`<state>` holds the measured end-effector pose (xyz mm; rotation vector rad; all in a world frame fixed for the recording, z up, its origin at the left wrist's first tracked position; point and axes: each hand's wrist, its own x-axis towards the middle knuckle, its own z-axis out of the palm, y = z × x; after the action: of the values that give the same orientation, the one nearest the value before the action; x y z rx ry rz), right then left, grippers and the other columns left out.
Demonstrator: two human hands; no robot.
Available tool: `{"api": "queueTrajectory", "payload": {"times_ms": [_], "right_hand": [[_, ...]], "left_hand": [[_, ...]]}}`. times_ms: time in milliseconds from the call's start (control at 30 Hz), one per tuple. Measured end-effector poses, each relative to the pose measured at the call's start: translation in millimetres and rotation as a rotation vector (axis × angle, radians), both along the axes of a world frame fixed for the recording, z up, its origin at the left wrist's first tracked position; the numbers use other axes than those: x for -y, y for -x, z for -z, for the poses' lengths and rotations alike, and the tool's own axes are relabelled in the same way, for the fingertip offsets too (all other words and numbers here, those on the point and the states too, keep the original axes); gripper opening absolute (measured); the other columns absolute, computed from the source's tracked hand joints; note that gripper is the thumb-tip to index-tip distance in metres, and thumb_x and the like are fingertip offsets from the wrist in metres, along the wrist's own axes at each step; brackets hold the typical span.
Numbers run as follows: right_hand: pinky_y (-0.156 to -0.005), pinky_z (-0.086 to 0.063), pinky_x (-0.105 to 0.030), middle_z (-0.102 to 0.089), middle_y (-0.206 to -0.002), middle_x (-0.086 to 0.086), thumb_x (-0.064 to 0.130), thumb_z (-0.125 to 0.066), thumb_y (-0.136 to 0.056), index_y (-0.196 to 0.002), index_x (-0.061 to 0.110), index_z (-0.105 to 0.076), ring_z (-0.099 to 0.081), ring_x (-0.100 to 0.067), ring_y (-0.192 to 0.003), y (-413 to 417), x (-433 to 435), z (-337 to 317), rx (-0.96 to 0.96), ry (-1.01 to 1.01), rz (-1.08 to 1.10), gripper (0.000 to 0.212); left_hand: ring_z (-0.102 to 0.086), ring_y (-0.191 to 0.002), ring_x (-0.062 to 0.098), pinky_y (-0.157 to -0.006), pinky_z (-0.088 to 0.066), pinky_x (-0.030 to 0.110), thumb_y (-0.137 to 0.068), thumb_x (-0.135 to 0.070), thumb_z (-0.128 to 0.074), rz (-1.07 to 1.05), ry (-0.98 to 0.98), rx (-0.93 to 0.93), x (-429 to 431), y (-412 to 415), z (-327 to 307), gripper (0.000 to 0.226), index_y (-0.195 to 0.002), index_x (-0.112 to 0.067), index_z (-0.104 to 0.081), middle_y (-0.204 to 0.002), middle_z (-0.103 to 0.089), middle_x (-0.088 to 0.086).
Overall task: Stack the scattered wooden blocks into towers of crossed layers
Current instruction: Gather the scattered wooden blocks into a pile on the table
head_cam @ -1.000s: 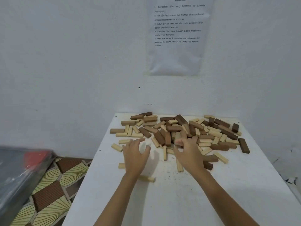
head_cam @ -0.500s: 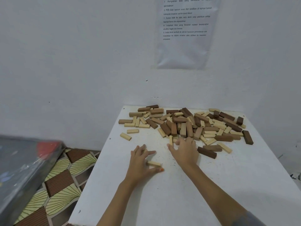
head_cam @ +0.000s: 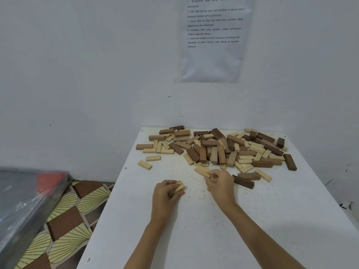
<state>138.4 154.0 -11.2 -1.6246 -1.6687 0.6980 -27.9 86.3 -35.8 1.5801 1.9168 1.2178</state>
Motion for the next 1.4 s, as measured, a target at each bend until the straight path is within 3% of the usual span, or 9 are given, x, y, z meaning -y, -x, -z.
{"api": "queueTrajectory", "payload": {"times_ms": [133, 233, 300, 533, 633, 967, 1067, 1267, 1400], "right_hand": [[-0.048, -0.045, -0.008, -0.065, -0.076, -0.003, 0.003, -0.072, -0.083, -0.096, 0.004, -0.073, -0.056, -0.004, -0.062, -11, -4, -22, -0.220, 0.030, 0.024, 0.013], [-0.046, -0.044, -0.008, -0.067, -0.075, 0.002, 0.009, -0.073, -0.083, -0.095, 0.010, -0.073, -0.059, -0.001, -0.061, -23, -14, -34, -0.294, 0.071, 0.068, 0.012], [-0.046, -0.044, -0.008, -0.069, -0.075, 0.001, 0.011, -0.073, -0.084, -0.096, 0.011, -0.074, -0.060, -0.001, -0.059, -32, -23, -39, -0.329, 0.084, 0.107, 0.012], [-0.065, -0.052, -0.021, -0.068, -0.077, 0.002, 0.009, -0.073, -0.084, -0.099, 0.006, -0.074, -0.061, -0.005, -0.069, -51, -63, -41, -0.345, 0.106, 0.185, 0.016], [-0.057, -0.048, -0.011, -0.068, -0.075, 0.000, 0.005, -0.071, -0.084, -0.097, 0.004, -0.075, -0.061, -0.005, -0.065, -56, -81, -40, -0.346, 0.112, 0.180, 0.014], [-0.058, -0.038, -0.008, -0.064, -0.111, 0.004, 0.006, -0.061, -0.089, -0.116, 0.016, -0.067, -0.057, -0.007, -0.093, -59, -104, -40, -0.342, 0.146, 0.090, 0.029], [-0.065, -0.041, -0.011, -0.063, -0.111, 0.007, 0.006, -0.062, -0.089, -0.110, 0.020, -0.069, -0.058, -0.011, -0.100, -55, -104, -45, -0.367, 0.116, 0.039, 0.026], [-0.070, -0.041, -0.006, -0.060, -0.111, 0.005, 0.004, -0.063, -0.086, -0.104, 0.026, -0.067, -0.055, -0.001, -0.092, -30, -114, -61, -0.238, -0.021, -0.150, 0.028], [-0.085, -0.046, -0.017, -0.054, -0.116, 0.003, 0.012, -0.066, -0.086, -0.118, 0.021, -0.063, -0.053, -0.008, -0.099, -1, -128, -66, -0.044, -0.025, -0.363, 0.033]], "left_hand": [[-0.063, -0.091, 0.011, -0.078, -0.052, 0.030, -0.073, -0.011, -0.083, -0.038, -0.053, 0.092, -6, -5, -8, 0.016, -0.085, -0.020, -0.078, -0.092, -0.064, -0.017], [-0.064, -0.080, 0.001, -0.069, -0.052, 0.020, -0.070, -0.004, -0.084, -0.060, -0.098, 0.227, -10, -16, -17, 0.031, -0.076, -0.031, -0.072, -0.087, -0.068, -0.010], [-0.064, -0.079, -0.001, -0.066, -0.049, 0.015, -0.069, 0.001, -0.083, -0.067, -0.111, 0.339, -19, -23, -21, 0.022, -0.078, -0.018, -0.075, -0.087, -0.070, -0.002], [-0.065, -0.087, 0.007, -0.074, -0.051, 0.016, -0.071, 0.000, -0.082, 0.034, -0.183, 0.336, -94, -60, -50, 0.023, -0.092, -0.008, -0.075, -0.096, -0.071, 0.002], [-0.064, -0.089, 0.008, -0.077, -0.051, 0.017, -0.072, 0.000, -0.081, 0.079, -0.185, 0.338, -124, -77, -60, 0.027, -0.097, -0.010, -0.074, -0.096, -0.071, -0.002], [-0.063, -0.093, -0.005, -0.086, -0.050, 0.015, -0.088, -0.006, -0.068, 0.052, -0.092, 0.423, -152, -104, -66, 0.028, -0.116, -0.006, -0.065, -0.100, -0.068, -0.006], [-0.059, -0.086, -0.015, -0.078, -0.046, 0.006, -0.091, -0.004, -0.064, 0.003, -0.141, 0.412, -150, -101, -69, 0.020, -0.109, -0.011, -0.067, -0.094, -0.064, -0.016], [-0.060, -0.099, 0.003, -0.078, -0.045, 0.007, -0.091, -0.010, -0.061, -0.045, -0.139, 0.305, -146, -59, -65, 0.019, -0.106, -0.020, -0.067, -0.103, -0.065, -0.014], [-0.056, -0.111, 0.015, -0.094, -0.047, 0.033, -0.081, -0.025, -0.071, -0.107, -0.075, -0.020, -148, -3, -56, 0.035, -0.115, -0.022, -0.065, -0.113, -0.064, -0.010]]}}
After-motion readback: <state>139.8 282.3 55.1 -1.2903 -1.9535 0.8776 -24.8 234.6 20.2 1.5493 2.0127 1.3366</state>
